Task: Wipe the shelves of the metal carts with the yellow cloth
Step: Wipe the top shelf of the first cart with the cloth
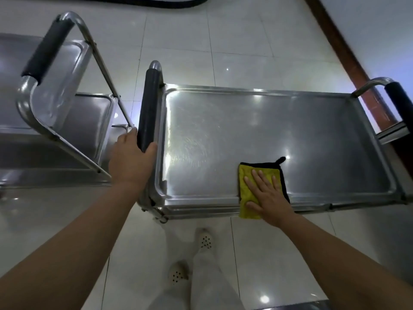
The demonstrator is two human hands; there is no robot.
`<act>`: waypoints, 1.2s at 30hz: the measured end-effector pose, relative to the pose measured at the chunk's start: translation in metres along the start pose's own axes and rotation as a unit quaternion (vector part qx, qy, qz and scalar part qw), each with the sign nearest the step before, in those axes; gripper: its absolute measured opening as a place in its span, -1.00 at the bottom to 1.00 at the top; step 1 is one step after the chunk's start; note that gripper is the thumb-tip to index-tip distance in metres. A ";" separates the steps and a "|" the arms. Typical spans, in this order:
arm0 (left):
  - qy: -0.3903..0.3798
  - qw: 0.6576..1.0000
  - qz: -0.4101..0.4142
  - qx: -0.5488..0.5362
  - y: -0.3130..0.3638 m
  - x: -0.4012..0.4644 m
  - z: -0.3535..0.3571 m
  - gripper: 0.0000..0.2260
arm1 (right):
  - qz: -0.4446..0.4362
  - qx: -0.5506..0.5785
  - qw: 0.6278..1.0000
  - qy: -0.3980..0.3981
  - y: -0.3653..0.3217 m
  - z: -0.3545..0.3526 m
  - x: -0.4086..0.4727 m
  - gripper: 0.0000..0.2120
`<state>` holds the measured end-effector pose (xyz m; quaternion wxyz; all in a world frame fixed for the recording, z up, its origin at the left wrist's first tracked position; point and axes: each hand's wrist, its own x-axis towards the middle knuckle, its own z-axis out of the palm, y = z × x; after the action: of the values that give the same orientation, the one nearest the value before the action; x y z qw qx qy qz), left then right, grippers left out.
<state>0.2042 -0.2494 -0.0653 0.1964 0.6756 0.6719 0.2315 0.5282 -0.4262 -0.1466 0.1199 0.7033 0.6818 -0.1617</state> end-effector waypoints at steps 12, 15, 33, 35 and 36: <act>-0.027 0.999 0.014 -0.022 -0.008 0.005 0.007 -0.54 | 0.135 0.024 0.991 0.009 -0.063 -0.006 0.022 -0.20; -0.021 0.998 0.007 -0.054 -0.007 0.004 0.005 -0.57 | 0.109 0.027 0.994 0.010 -0.091 -0.010 0.040 -0.19; 0.003 0.999 -0.001 -0.041 -0.013 0.015 0.007 -0.47 | -0.100 -0.008 0.991 0.092 -0.209 -0.030 0.151 -0.22; 0.010 1.000 0.003 -0.027 -0.012 0.016 0.006 -0.52 | -0.114 0.004 0.988 0.103 -0.207 -0.027 0.155 -0.21; 0.016 1.000 0.007 -0.019 -0.010 0.016 0.006 -0.55 | -0.120 0.013 0.987 0.107 -0.204 -0.027 0.155 -0.21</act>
<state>0.1994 -0.2329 -0.0745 0.1966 0.6724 0.6660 0.2561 0.3296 -0.2646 -0.1719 0.0171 0.6310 0.7681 -0.1074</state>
